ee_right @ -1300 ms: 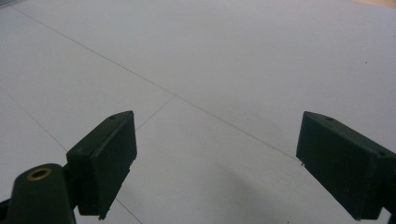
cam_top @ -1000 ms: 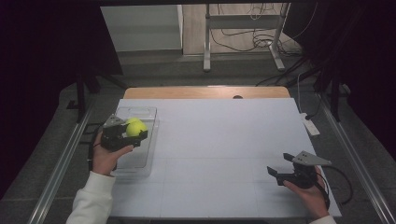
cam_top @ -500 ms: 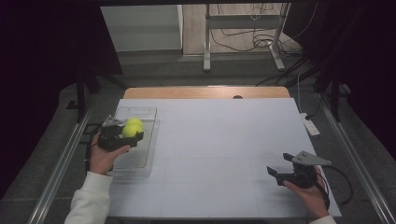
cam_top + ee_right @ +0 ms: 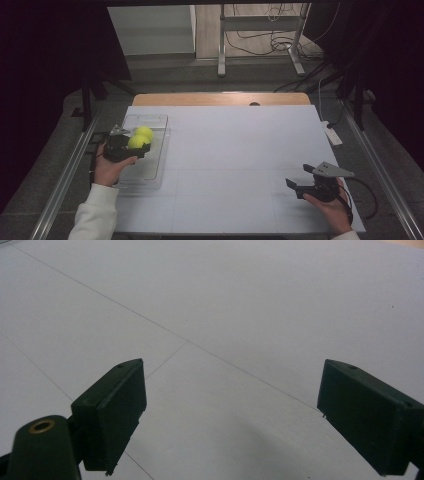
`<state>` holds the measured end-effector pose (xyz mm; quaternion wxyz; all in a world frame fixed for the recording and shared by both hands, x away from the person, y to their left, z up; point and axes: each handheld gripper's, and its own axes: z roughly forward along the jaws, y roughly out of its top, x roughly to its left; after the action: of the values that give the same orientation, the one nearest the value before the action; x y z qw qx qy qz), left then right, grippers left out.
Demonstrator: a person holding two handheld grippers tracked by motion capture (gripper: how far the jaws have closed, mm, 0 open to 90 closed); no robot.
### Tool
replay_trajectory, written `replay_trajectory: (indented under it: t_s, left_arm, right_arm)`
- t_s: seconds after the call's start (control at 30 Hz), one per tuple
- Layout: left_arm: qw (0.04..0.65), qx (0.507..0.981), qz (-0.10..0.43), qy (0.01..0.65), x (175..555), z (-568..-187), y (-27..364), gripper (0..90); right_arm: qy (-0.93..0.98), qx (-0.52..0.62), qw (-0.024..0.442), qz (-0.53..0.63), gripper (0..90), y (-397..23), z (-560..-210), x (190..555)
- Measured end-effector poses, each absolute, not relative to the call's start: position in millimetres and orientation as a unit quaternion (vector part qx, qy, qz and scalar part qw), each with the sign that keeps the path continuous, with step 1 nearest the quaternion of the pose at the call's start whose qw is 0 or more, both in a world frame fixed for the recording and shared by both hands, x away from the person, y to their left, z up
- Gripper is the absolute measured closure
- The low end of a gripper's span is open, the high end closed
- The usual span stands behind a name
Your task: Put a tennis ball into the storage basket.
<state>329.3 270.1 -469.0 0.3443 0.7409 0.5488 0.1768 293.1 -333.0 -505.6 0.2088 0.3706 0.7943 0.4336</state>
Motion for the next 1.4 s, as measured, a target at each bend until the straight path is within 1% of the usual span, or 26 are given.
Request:
replay_trajectory:
  t_s: [0.37,0.57,0.83,1.4]
  left_arm:
    - [0.312,0.749,0.166,0.56,334,-479,271,26.5]
    - [0.285,0.757,0.169,0.563,336,-482,270,26.3]
    - [0.267,0.761,0.168,0.567,338,-485,271,26.3]
    - [0.258,0.76,0.175,0.57,337,-485,271,26.1]
  right_arm:
    - [0.795,0.37,0.209,0.433,12.5,-333,-506,293]
    - [0.795,0.37,0.209,0.433,12.5,-333,-506,293]
    - [0.795,0.37,0.209,0.432,12.5,-333,-506,293]
    - [0.795,0.37,0.209,0.432,12.4,-333,-506,294]
